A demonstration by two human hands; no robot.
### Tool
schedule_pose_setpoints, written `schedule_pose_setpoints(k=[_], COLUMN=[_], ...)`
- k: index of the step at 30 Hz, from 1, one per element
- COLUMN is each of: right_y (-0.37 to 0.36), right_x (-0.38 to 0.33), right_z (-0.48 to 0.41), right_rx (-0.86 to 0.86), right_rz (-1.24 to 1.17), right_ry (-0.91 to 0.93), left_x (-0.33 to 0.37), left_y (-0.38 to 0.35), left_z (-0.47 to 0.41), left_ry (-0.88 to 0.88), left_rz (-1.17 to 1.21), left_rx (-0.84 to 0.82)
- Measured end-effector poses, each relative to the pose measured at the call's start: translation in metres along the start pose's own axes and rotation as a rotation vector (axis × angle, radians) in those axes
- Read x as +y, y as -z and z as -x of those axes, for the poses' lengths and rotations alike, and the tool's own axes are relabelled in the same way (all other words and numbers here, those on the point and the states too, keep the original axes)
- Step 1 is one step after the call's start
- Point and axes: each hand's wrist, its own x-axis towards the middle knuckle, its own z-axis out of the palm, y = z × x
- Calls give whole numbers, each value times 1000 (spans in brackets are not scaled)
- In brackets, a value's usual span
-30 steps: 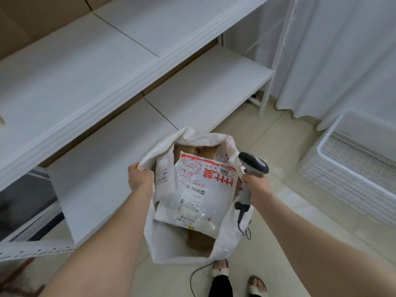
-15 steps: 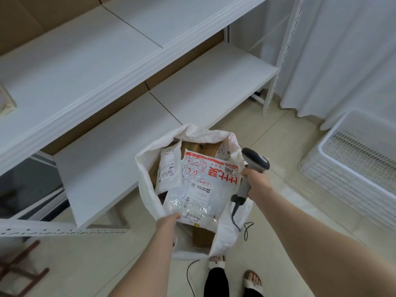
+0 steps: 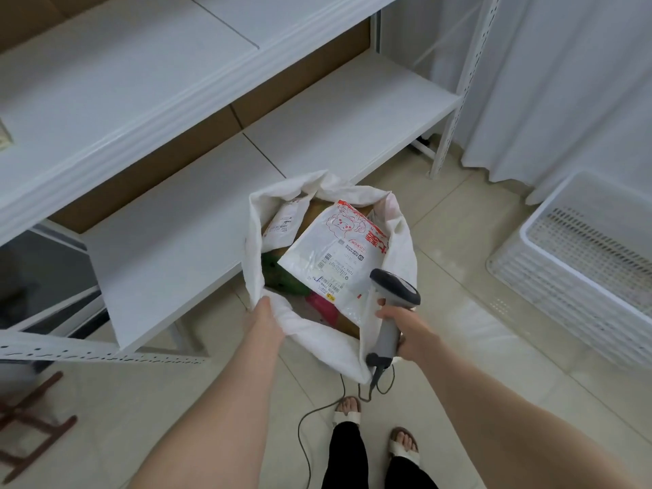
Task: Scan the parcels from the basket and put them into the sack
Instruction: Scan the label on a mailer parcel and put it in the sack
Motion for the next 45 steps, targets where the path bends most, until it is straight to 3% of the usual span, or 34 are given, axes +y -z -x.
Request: schedule_pose_setpoints(k=[3, 5, 7, 13, 18, 26, 29, 33, 36, 40, 45], right_y=[-3, -5, -7, 8, -7, -31, -40, -44, -45, -42, -25], right_x=[13, 20, 24, 32, 37, -10, -39, -72, -88, -89, -94], right_z=[-4, -6, -7, -15, -16, 14, 41, 76, 102, 117, 120], right_rx=[-41, -92, -100, 122, -118, -191, -210, -234, -266, -259, -102], right_rz=[-50, -122, -170, -110, -265, -77, 35, 117, 304, 360, 391], right_ry=[-47, -72, -71, 0, -11, 162, 318, 424, 419, 352, 236], left_x=[-13, -17, -17, -1, 4, 23, 34, 78, 112, 113, 99], left_y=[4, 6, 9, 37, 45, 52, 49, 58, 66, 70, 85], left_z=[10, 9, 12, 3, 4, 22, 37, 64, 89, 105, 103], left_ry=[169, 281, 331, 279, 269, 284, 68, -478, -677, -753, -574], left_rz=[161, 122, 45, 189, 209, 244, -26, -680, -844, -950, -1210], left_rx=[9, 41, -30, -237, -271, -298, -117, 243, 385, 448, 291])
